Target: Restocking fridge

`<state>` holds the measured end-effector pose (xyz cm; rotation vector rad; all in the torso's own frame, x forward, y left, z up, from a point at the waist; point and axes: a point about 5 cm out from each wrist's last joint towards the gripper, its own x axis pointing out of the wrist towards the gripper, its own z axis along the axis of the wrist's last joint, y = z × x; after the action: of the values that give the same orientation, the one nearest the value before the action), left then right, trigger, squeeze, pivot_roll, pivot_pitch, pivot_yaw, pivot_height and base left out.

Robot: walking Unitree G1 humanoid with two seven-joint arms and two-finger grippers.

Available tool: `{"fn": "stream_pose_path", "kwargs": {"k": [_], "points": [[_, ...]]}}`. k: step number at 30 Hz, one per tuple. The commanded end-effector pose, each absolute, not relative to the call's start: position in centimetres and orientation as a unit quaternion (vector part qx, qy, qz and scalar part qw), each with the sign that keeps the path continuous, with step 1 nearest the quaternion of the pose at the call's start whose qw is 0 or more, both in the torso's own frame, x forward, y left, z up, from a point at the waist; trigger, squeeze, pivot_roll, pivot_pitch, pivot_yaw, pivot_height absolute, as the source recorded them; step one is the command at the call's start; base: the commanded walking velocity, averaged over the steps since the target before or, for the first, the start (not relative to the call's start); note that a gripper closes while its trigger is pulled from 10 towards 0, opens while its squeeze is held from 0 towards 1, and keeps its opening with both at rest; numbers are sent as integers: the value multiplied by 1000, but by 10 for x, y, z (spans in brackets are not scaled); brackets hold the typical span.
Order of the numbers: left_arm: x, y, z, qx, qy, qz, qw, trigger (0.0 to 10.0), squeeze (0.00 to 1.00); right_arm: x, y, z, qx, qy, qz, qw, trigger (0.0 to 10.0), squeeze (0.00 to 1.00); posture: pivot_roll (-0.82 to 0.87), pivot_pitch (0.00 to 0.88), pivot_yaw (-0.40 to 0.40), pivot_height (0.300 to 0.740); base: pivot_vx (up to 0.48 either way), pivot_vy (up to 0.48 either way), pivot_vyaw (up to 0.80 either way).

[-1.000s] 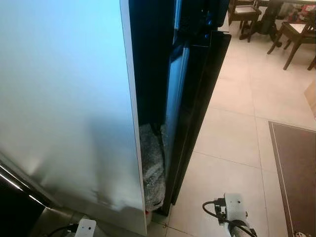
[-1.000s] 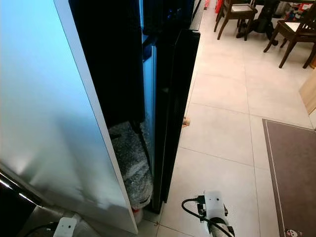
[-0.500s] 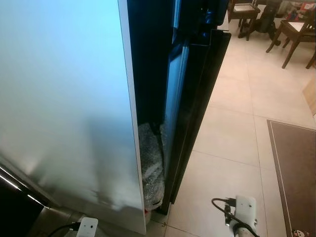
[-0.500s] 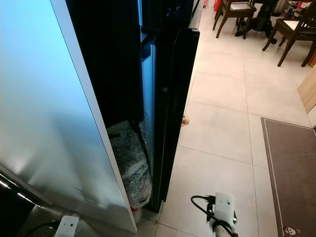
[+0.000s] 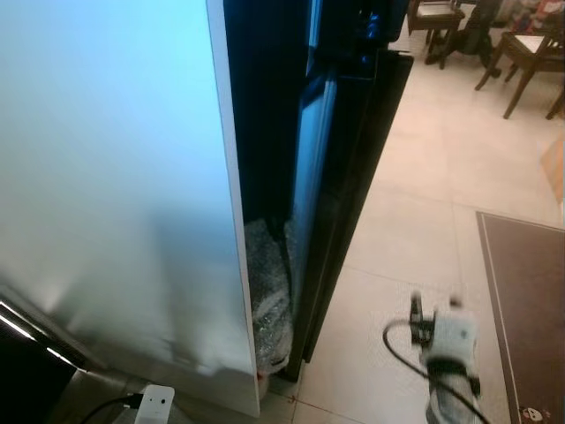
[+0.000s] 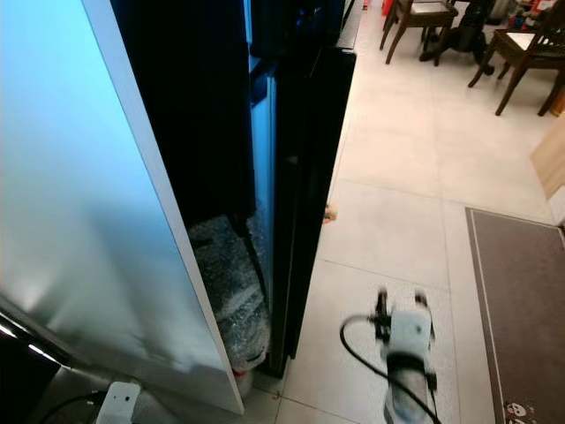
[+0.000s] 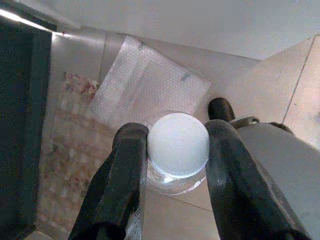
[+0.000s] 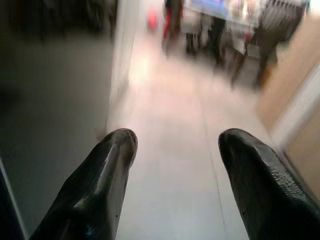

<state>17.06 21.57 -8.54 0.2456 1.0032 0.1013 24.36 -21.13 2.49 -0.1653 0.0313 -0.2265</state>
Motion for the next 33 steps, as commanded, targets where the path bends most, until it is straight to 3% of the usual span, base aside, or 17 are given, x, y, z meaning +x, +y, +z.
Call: {"fn": "stream_pose_path", "kwargs": {"k": [1, 15, 19, 26, 33], "points": [[169, 215, -86, 124, 479, 46, 868, 10000, 0, 238, -207, 15, -59, 38, -104, 992, 10000, 0, -164, 48, -15, 740, 0, 0, 0], [169, 215, -86, 126, 478, 47, 868, 10000, 0, 230, -204, 53, -114, 2, -69, 991, 10000, 0, -175, 39, -15, 740, 0, 0, 0], [172, 213, -85, 125, 476, 44, 869, 10000, 0, 228, -207, 31, -98, 37, -46, 993, 10000, 0, -174, 33, -17, 740, 0, 0, 0], [173, 211, -85, 125, 474, 43, 870, 10000, 0, 238, -208, 34, -101, 35, -25, 994, 10000, 0, -173, 23, -21, 740, 0, 0, 0], [174, 213, -84, 128, 473, 45, 871, 10000, 0, 244, -184, 36, -116, 15, 14, 993, 10000, 0, -170, 16, -20, 740, 0, 0, 0]]}}
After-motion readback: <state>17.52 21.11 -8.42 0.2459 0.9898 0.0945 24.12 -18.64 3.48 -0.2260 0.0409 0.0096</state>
